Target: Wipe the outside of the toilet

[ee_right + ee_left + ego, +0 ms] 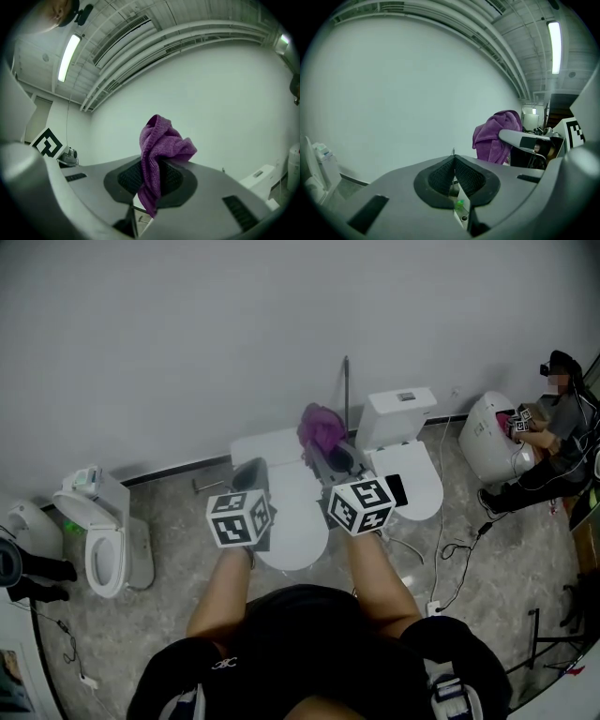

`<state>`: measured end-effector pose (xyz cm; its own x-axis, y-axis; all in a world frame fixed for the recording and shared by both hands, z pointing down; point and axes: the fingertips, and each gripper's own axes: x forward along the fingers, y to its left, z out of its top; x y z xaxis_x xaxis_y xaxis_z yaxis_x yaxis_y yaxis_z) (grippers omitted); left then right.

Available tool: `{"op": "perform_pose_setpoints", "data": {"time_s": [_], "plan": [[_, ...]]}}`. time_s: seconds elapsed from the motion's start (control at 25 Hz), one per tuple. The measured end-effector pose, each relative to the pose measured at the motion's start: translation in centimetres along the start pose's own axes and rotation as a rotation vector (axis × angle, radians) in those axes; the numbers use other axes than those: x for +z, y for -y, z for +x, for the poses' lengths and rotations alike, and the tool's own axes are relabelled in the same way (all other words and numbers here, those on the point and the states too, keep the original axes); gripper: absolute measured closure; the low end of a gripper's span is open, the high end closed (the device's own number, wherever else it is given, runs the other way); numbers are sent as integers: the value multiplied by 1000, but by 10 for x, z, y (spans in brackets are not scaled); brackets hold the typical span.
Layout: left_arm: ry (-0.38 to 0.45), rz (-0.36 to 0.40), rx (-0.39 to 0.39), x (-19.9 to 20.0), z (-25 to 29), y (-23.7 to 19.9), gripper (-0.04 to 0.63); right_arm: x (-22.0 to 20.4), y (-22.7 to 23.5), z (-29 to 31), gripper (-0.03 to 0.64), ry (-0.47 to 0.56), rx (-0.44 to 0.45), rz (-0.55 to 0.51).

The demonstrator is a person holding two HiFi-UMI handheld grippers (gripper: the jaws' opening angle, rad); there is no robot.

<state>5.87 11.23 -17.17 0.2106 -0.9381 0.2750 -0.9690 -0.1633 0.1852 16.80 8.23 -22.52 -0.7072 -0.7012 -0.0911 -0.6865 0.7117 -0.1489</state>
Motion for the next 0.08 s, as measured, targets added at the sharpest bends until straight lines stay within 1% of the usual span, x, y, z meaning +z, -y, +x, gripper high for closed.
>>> {"op": "perform_pose_setpoints", "data": {"time_s": [0.08], "plan": [[-1,6,-5,-1,2,4,588,0,3,-1,560,2,5,4]]}}
